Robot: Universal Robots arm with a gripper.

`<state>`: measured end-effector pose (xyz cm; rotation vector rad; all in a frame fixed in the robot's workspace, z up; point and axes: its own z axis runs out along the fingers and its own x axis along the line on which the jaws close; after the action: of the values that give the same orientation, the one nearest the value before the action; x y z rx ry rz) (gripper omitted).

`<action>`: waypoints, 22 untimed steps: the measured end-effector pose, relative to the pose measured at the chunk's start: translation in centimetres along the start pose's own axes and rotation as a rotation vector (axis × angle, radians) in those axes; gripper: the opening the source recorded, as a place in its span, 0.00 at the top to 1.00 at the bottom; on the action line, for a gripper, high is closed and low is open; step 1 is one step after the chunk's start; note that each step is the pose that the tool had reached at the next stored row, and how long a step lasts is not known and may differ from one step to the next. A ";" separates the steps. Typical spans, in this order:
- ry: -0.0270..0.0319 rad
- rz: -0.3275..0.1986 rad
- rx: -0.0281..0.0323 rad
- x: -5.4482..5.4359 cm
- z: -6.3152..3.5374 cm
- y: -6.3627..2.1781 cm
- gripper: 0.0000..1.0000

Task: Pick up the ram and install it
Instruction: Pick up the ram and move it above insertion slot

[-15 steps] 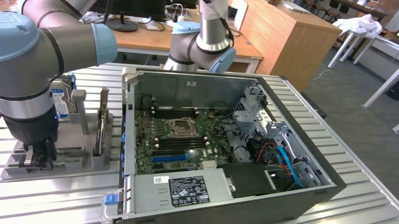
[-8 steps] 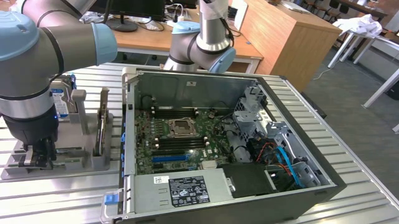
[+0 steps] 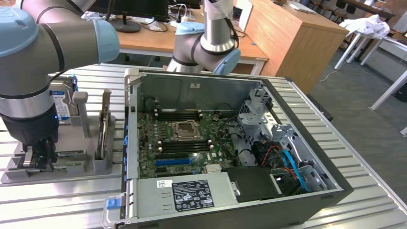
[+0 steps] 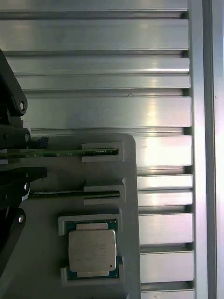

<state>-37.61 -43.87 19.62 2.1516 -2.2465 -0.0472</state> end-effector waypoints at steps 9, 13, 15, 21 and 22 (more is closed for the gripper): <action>0.0000 0.000 -0.0001 0.0 -0.23 0.01 0.70; -0.0001 0.000 0.0001 0.0 -0.24 0.01 0.70; 0.0001 0.000 -0.0001 0.0 -0.25 0.00 0.70; 0.0001 0.000 -0.0004 0.0 -0.28 -0.55 0.70; 0.0001 0.000 -0.0005 0.0 -0.28 -0.67 0.70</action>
<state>-36.92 -43.87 19.87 2.1513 -2.2461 -0.0477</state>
